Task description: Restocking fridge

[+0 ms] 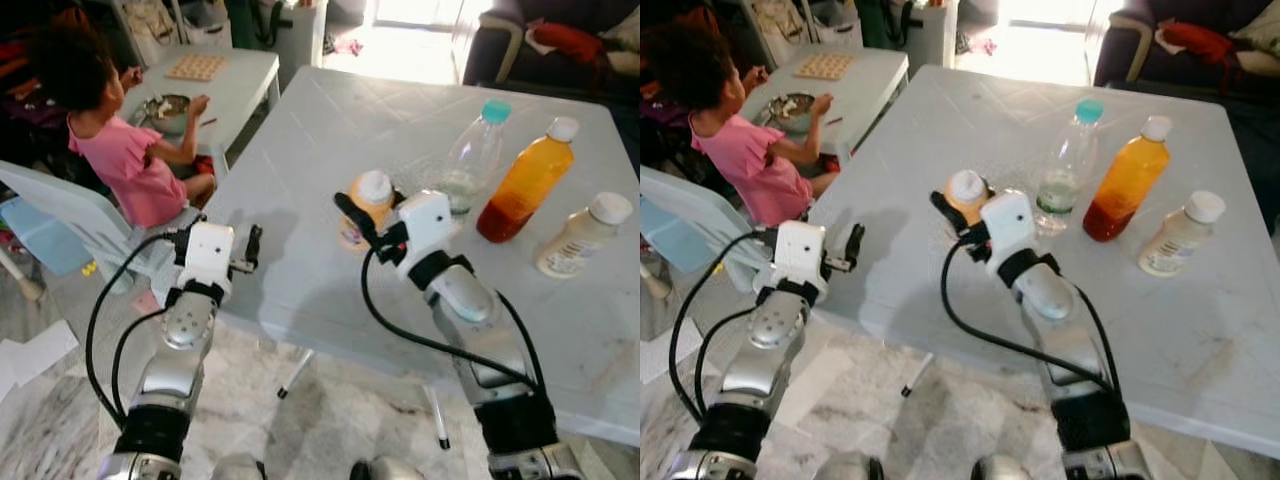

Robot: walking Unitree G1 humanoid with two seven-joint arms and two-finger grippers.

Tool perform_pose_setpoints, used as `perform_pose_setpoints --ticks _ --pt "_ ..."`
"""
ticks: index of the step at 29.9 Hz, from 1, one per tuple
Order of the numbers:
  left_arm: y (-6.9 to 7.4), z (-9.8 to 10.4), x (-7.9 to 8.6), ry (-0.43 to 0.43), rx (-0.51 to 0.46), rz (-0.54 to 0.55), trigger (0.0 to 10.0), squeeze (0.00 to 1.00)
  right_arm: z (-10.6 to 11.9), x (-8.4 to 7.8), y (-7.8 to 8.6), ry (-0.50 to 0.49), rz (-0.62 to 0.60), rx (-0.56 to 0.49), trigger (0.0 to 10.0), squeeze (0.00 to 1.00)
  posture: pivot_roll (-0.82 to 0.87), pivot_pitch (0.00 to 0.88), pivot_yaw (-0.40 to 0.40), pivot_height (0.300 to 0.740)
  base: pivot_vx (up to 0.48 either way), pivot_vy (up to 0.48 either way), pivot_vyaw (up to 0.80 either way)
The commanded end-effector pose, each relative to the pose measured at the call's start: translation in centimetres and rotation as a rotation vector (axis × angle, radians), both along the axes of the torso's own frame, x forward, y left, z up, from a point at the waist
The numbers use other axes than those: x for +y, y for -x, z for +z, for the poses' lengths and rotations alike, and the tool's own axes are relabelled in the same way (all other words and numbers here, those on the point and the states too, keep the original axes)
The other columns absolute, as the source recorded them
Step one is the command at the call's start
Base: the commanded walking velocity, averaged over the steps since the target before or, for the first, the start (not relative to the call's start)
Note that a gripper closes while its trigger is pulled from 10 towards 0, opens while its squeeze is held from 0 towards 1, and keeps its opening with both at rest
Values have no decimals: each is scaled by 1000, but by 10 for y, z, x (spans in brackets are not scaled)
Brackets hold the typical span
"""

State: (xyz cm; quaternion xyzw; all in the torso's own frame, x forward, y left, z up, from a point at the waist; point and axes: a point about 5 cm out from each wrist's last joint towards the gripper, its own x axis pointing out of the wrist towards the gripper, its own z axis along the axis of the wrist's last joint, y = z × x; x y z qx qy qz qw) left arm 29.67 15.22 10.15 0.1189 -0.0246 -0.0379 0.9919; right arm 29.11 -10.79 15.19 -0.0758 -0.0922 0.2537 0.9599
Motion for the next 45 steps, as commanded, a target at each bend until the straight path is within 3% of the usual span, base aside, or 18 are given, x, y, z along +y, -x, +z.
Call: perform_pose_setpoints --ticks 1,6,7,11,19,45 --pt "9 -7 12 -17 28 83 10000 0 0 -3 6 -2 -52 -27 10000 0 45 0 5 740 0 0 0" --pt "17 -15 17 -11 53 103 10000 0 0 -9 5 -36 -169 -50 10000 0 57 0 -3 740 0 0 0" --pt "20 -16 20 -9 60 118 10000 0 2 -13 5 -16 -226 -89 10000 0 54 0 0 740 0 0 0" --pt "24 -14 24 -6 61 133 10000 0 0 -34 8 -46 -364 -63 10000 0 39 0 1 740 -135 0 0" --pt "21 -11 27 -16 55 151 10000 0 -2 -40 10 -32 -406 -57 10000 0 24 0 -5 740 -133 0 0" --pt "24 -8 21 -28 62 127 10000 0 1 -37 6 -10 -453 -85 10000 0 41 0 -5 740 -271 0 0"
